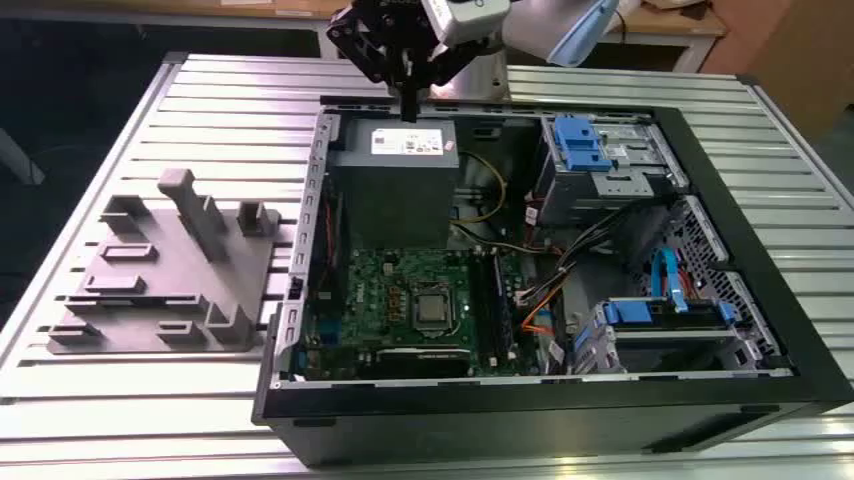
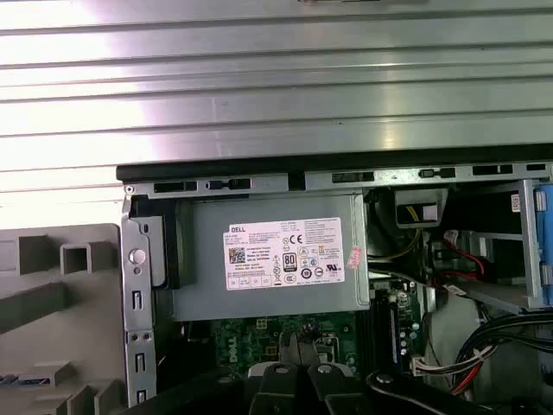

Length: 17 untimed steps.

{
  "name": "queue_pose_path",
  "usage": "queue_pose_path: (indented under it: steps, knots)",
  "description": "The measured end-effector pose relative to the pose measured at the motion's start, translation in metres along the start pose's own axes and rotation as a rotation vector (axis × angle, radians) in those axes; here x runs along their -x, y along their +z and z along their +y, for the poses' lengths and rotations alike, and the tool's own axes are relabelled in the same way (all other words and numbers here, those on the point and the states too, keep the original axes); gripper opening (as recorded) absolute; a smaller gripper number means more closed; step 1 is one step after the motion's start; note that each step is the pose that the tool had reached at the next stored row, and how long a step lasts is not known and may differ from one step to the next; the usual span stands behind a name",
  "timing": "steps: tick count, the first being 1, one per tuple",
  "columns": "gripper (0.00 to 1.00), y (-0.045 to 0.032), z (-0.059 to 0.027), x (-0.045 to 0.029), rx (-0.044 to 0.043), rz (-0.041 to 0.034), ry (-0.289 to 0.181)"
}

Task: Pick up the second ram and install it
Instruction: 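Reach for the second ram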

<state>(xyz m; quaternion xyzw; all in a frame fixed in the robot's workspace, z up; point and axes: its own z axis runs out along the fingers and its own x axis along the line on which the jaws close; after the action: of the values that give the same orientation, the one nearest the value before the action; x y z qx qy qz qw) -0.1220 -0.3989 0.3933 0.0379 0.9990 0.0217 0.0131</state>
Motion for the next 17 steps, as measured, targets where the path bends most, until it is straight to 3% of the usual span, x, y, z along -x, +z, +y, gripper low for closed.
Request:
queue_pose_path:
  steps: [12,17]
  knots:
    - [0.07,0.0,0.0,-0.0001,0.0,0.0,0.0]
    - [0.07,-0.0002,-0.0004,-0.005,0.0,0.0,0.0]
